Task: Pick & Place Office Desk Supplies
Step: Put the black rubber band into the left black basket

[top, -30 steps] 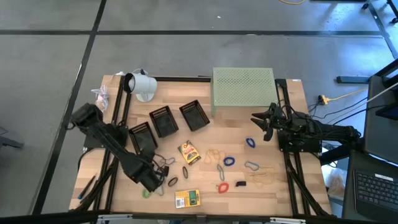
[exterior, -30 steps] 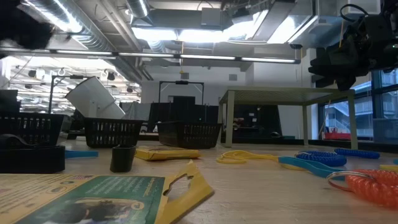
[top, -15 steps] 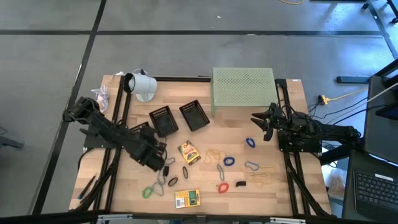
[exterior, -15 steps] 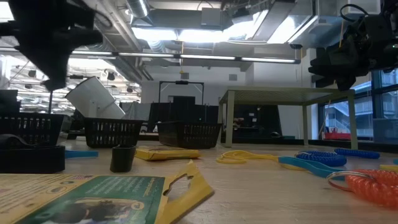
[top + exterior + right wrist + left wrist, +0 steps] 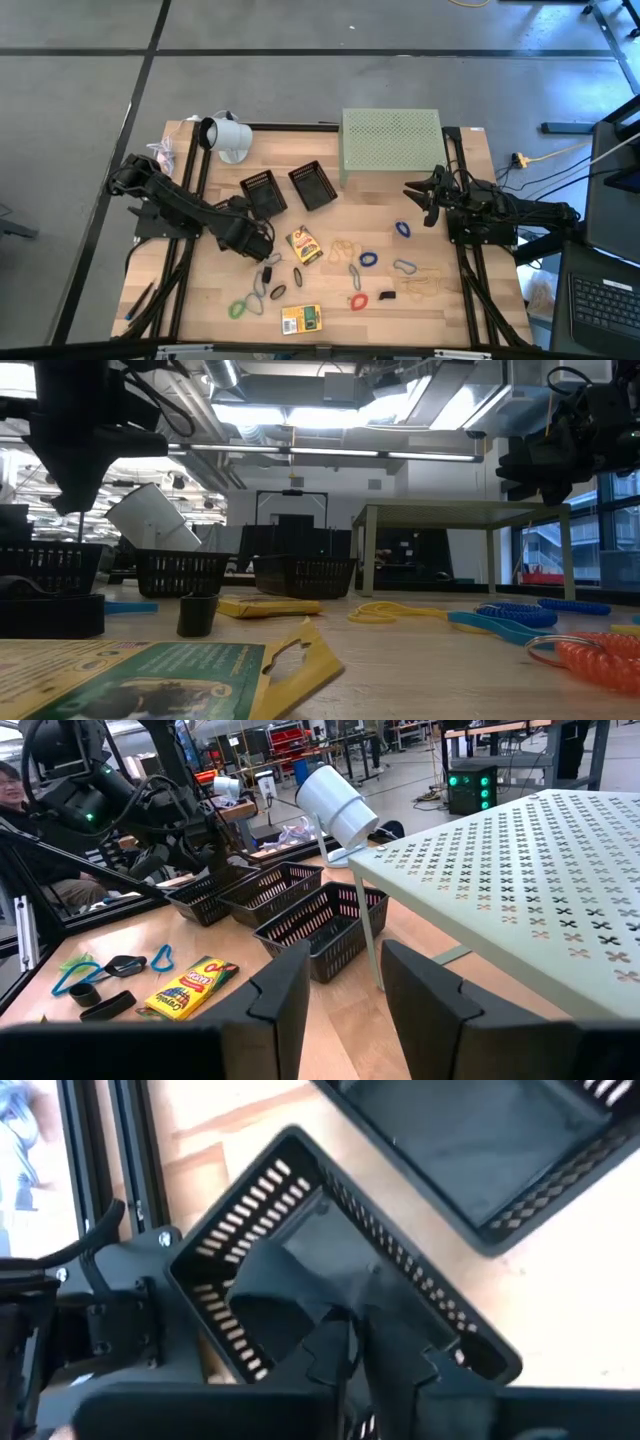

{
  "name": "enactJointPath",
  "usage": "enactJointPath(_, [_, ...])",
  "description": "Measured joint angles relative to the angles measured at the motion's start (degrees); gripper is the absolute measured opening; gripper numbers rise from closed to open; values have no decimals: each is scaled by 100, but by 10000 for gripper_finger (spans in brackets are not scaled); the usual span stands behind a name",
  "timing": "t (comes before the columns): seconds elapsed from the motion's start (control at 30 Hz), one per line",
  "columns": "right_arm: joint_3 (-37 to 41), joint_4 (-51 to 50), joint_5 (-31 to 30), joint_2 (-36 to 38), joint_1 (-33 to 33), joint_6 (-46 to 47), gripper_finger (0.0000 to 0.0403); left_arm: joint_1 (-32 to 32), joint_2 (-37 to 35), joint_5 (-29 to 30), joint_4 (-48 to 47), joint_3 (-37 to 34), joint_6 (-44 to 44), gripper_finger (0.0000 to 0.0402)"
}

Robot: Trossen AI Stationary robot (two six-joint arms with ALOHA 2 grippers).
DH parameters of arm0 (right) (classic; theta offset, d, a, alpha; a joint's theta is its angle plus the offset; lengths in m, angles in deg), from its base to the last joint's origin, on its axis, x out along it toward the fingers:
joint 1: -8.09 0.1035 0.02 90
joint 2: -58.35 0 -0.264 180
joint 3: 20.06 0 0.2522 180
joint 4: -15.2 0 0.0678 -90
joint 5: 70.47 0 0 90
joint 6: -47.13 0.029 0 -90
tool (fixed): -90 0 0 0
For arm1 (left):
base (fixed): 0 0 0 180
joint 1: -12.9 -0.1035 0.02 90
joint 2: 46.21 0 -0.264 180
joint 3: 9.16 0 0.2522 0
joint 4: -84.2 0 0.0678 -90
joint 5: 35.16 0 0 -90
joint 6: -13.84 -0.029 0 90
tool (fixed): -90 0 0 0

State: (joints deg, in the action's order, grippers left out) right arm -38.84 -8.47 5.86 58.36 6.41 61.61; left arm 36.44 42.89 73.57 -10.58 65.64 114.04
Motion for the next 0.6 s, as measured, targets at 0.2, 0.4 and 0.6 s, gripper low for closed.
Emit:
enactJointPath(0.2, [0, 0, 0, 0, -2, 0, 131, -6, 0, -63, -2, 0, -46, 86])
enactJointPath(0.4, [0, 0, -109, 0, -1, -16, 131, -6, 2, -54, -2, -1, -46, 114])
enactJointPath(0.6, [0, 0, -481, 0, 0, -50, 131, -6, 2, -30, 241, -2, -246, 117])
